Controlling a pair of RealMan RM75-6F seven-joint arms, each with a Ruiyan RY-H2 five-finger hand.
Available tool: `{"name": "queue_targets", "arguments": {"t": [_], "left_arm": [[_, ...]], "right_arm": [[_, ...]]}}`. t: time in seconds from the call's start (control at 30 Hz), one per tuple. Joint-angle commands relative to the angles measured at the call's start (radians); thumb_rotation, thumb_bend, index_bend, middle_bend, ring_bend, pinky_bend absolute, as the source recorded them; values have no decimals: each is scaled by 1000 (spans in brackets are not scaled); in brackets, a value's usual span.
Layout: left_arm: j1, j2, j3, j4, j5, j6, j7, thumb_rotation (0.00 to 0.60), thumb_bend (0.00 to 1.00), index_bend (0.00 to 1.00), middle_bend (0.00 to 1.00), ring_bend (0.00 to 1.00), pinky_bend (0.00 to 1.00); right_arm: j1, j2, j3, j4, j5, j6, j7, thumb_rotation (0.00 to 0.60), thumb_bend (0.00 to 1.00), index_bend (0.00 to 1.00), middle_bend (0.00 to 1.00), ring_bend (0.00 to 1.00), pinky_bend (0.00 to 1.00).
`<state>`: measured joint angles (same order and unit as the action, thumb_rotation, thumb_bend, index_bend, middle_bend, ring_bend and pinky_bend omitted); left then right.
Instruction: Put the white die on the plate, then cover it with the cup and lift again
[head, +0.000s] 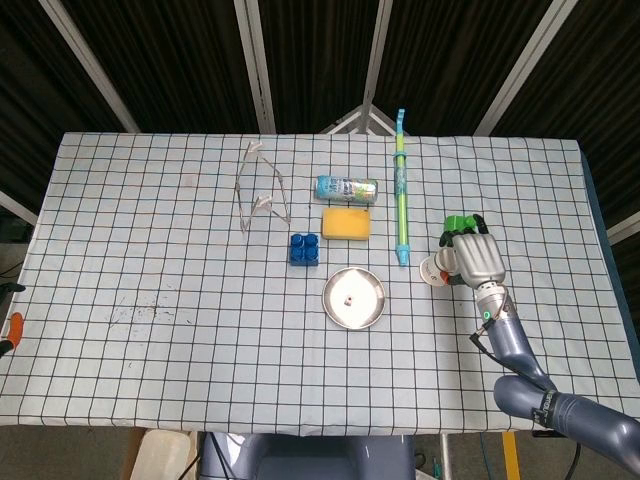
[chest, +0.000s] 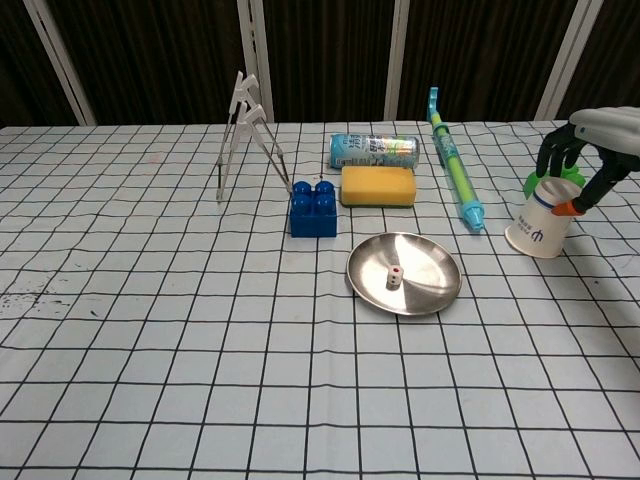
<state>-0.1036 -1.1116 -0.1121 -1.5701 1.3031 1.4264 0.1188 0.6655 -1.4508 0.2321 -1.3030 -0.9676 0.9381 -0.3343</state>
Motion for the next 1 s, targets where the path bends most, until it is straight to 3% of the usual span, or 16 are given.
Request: {"name": "queue_targets", "arguments": {"t": [0.03, 0.37, 0.67, 1.0], "left_arm": [[0, 0, 0, 0, 1, 1, 0, 600, 695, 312, 0, 0, 118], [-1, -1, 1, 0, 0, 0, 1, 600, 695, 314, 0, 0, 118], [1, 0, 1, -1, 2, 3, -1, 600, 695, 316, 0, 0, 118], [2, 5, 2, -1, 5, 2, -14, 600, 695, 319, 0, 0, 118]], "right_arm": [[1, 1, -2, 1, 4, -3, -3, 600, 240, 425, 421, 310, 0], [-1, 5, -7, 0, 8, 0, -5, 600, 259, 429, 470, 311, 0], [-7, 9, -12, -7, -13, 17, 7, 600, 371, 469, 545, 337, 0], [3, 50, -2, -89, -32, 46, -33, 600, 396, 472, 552, 341, 0]]}}
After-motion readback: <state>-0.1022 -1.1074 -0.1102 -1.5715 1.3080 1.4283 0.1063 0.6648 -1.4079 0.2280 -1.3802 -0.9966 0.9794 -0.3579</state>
